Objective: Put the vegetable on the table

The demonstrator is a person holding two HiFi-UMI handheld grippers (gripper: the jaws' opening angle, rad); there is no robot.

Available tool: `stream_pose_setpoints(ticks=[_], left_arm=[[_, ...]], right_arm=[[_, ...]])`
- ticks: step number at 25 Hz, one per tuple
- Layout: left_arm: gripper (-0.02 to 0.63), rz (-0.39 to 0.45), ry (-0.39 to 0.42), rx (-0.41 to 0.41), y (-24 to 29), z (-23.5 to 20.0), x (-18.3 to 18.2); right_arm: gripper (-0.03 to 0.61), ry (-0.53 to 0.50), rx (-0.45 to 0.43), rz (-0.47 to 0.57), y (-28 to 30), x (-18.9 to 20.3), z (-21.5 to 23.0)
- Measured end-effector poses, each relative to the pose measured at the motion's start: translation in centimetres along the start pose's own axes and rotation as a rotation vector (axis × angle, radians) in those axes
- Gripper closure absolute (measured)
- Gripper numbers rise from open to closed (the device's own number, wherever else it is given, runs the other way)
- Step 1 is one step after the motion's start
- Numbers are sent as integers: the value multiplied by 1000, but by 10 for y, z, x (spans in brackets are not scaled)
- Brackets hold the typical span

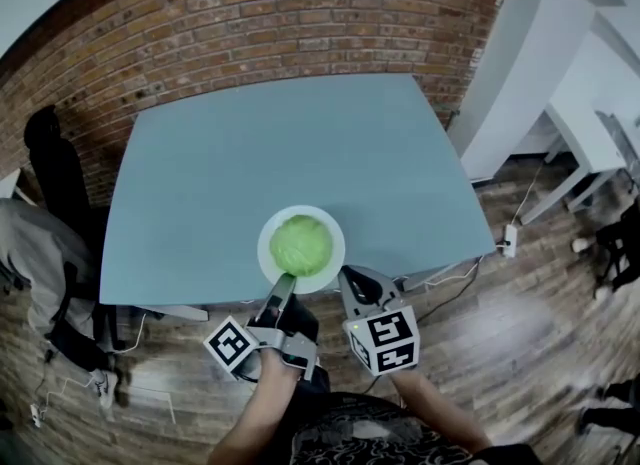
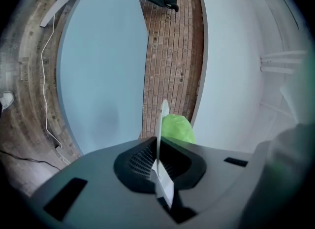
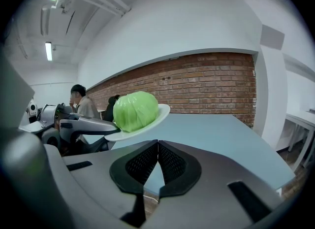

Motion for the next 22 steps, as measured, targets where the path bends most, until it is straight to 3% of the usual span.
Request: stream_pose_setpoints(ticks=[22], left_arm=[[601, -18, -14, 14, 27, -2, -77]], right_arm=[[569, 3, 16, -11, 71, -23, -31]])
Point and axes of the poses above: the fingertips, and each gripper's own axes: y forward along the fingers, z to its right, x out of its underside, the point moved 9 cm from there along -y, backward along the fingers, and after that the axes turned 8 degrees about y, right-handed, at the moved point
